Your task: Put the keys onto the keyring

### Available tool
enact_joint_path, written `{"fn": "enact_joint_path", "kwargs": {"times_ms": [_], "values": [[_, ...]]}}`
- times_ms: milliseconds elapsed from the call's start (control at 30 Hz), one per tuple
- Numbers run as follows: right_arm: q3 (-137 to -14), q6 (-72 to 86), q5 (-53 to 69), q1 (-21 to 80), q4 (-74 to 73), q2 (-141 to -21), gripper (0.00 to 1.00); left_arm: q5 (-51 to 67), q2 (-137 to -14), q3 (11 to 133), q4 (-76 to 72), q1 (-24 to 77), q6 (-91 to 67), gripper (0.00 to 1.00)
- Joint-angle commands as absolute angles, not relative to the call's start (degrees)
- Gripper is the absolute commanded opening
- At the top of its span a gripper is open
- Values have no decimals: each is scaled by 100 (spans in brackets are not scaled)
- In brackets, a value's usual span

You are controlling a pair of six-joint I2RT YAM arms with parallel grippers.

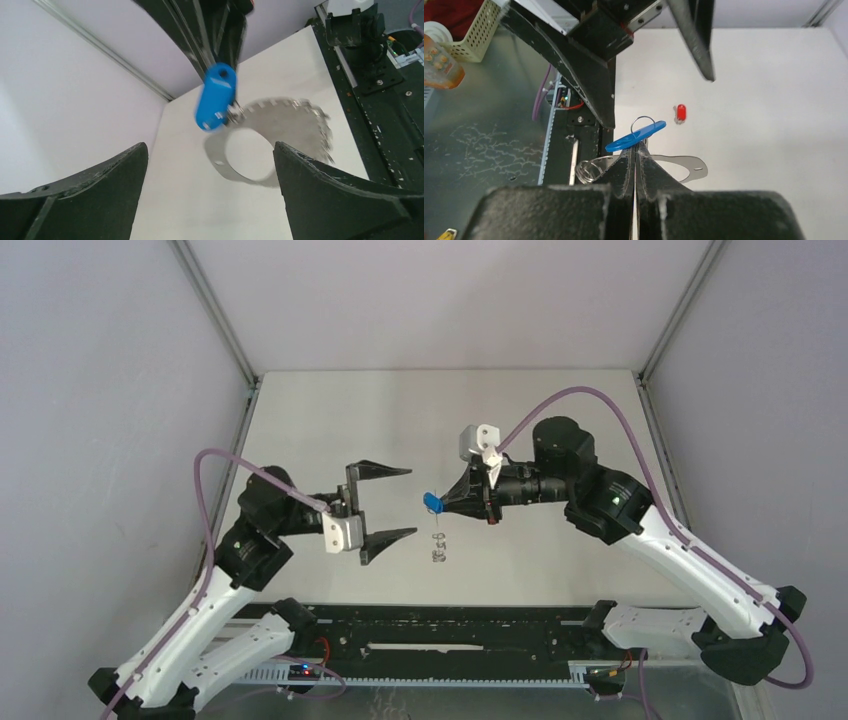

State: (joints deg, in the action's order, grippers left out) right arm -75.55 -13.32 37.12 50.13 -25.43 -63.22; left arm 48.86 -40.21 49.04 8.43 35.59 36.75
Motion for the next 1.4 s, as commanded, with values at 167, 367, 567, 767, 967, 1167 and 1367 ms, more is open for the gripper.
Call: {"fn": "enact_joint_path", "kwargs": {"times_ms": [167,367,567,767,967,1167,1367], "values": [[-8451,-1313,3102,5392,-3508,-6967,0,5972,-4543,5701,1209,3688,4048,100],[-9000,-1297,2765,5633,-4138,-7409,0,6021,-4713,5751,1889,3781,4532,92],[-9097,-1330,2733,5730,-4317,-7550,0,6031,-4691,5800,1741,3785,4365,67],[-9193,-1386,2655,5791,-4480,-7668,0,5967,-4599,5700,1333,3781,3934,42],[-9202,-1422,2555,5793,-4496,-7632,0,5958,-4584,5693,1404,3786,3863,18],[-9062,-1414,2573,5686,-4368,-7433,0,5645,-4425,5697,1538,3786,3823,10],[-8936,-1348,2911,5530,-4244,-7245,0,4963,-4085,5314,1307,3782,3846,15]]}}
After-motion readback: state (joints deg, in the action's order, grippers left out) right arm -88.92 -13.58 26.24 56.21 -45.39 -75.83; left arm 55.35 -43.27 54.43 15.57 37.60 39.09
